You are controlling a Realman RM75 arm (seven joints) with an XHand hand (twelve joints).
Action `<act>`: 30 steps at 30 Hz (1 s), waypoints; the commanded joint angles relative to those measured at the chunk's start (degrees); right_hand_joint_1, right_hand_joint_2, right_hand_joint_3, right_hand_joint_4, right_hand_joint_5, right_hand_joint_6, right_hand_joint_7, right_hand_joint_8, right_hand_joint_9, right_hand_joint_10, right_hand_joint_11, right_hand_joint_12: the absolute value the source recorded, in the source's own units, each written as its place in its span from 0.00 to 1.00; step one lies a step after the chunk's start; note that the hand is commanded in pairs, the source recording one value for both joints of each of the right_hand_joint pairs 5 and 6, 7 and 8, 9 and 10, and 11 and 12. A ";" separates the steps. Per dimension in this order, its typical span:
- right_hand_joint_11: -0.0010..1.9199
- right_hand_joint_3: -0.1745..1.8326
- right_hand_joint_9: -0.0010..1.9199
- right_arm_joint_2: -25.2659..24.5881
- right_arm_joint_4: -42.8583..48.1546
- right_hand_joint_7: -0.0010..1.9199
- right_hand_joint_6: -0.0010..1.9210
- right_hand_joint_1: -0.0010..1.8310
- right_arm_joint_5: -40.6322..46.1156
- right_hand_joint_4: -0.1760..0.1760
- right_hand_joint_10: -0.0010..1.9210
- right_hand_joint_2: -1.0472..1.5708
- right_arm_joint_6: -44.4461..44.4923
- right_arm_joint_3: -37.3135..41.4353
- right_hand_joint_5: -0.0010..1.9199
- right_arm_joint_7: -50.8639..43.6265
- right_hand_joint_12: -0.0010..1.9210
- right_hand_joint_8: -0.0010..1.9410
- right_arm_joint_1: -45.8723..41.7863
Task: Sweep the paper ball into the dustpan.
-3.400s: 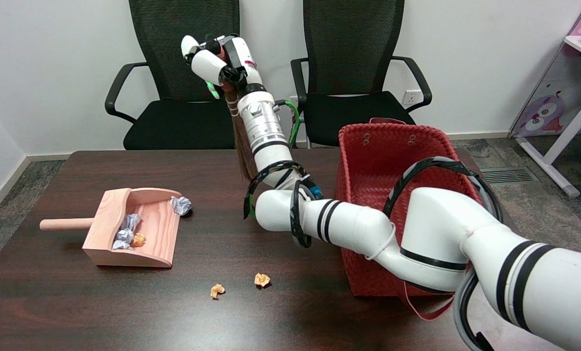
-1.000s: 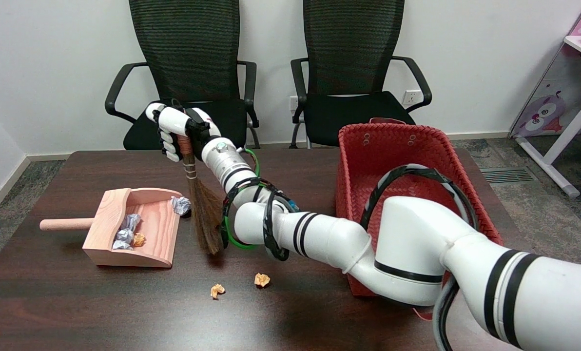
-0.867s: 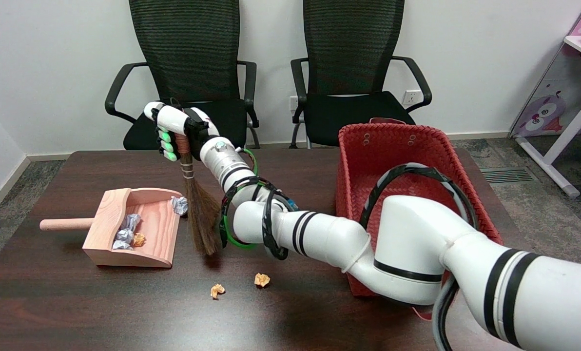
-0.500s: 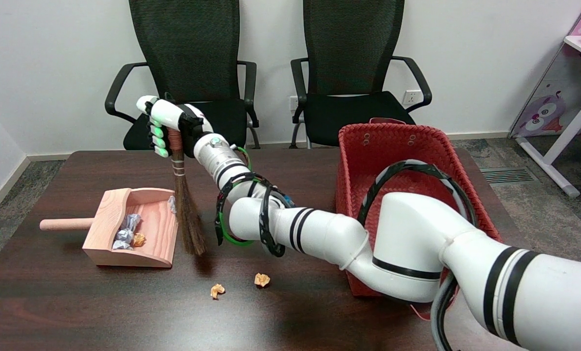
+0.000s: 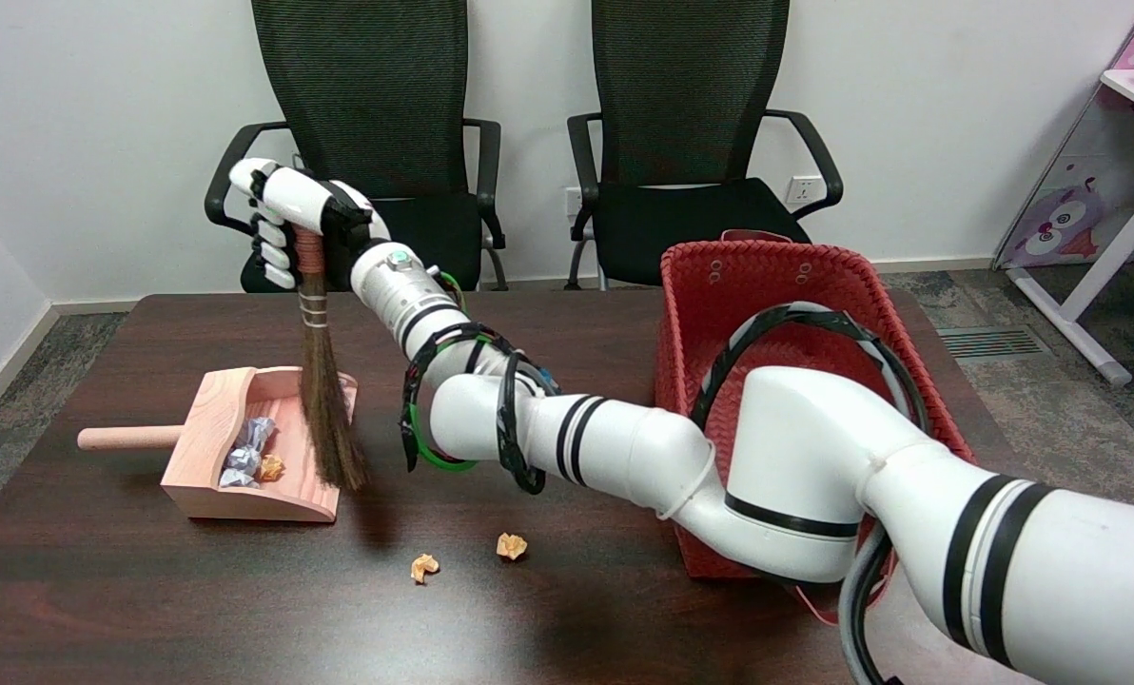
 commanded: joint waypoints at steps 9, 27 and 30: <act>0.99 0.75 1.00 5.65 -12.66 1.00 1.00 0.43 1.72 0.54 1.00 0.84 1.45 -0.06 1.00 9.40 0.99 0.99 0.27; 1.00 0.69 1.00 2.33 2.37 1.00 1.00 0.43 0.63 0.55 1.00 0.88 3.45 -5.39 1.00 -0.37 1.00 0.99 3.66; 1.00 0.70 1.00 1.26 4.21 1.00 1.00 0.43 -1.60 0.55 1.00 0.88 3.70 -5.49 1.00 -4.04 1.00 0.99 4.78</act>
